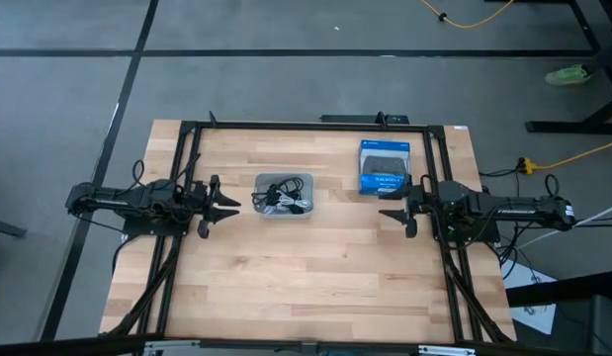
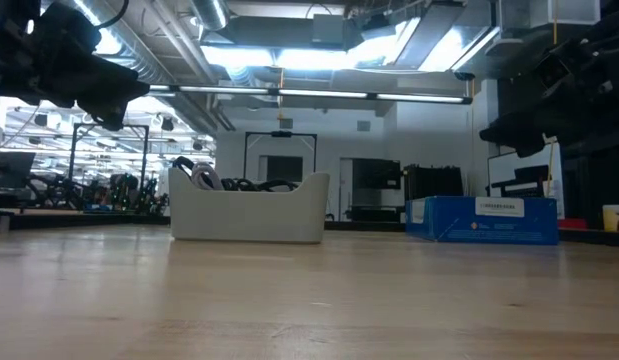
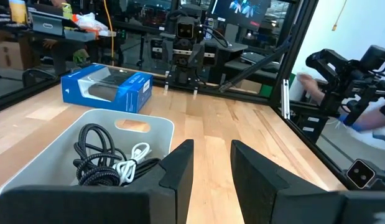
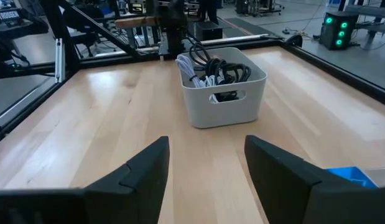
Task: Pick and place USB-C Cables
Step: Return to Home Position
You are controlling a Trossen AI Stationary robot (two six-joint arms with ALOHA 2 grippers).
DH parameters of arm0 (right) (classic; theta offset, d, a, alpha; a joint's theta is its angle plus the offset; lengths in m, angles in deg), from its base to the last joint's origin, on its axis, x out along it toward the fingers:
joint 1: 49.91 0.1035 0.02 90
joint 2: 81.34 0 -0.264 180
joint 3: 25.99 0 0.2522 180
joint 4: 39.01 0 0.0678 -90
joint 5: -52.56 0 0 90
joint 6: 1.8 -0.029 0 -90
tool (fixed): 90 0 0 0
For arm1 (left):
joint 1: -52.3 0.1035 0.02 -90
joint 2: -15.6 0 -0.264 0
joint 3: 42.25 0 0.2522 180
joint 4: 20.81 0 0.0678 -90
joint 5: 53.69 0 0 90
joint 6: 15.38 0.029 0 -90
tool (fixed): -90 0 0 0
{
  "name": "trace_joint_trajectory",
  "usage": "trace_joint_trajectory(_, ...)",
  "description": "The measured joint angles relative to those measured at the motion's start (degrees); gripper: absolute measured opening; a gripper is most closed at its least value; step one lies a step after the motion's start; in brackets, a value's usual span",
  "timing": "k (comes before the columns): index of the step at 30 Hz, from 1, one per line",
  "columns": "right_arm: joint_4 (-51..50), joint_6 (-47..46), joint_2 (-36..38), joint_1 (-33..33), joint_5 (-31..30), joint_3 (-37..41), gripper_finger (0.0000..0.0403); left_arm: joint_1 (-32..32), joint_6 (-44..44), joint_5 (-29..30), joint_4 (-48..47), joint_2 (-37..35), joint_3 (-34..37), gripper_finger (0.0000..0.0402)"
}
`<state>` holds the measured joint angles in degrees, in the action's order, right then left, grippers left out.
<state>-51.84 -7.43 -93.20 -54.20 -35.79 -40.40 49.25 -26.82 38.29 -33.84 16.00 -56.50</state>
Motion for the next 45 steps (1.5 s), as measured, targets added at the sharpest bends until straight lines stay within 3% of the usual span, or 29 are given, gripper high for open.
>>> trace_joint_trajectory(24, 0.4, 0.0, 6.8, 0.0, -0.5, 0.3, 0.0214, 0.0, 0.0, 0.0, 0.0, 0.0, 0.0, 0.0099)
trace_joint_trajectory(45, 0.4, 0.1, 6.8, 0.0, -0.5, 0.3, 0.0214, 0.0, 0.0, 0.0, 0.0, 0.0, 0.0, 0.0099)
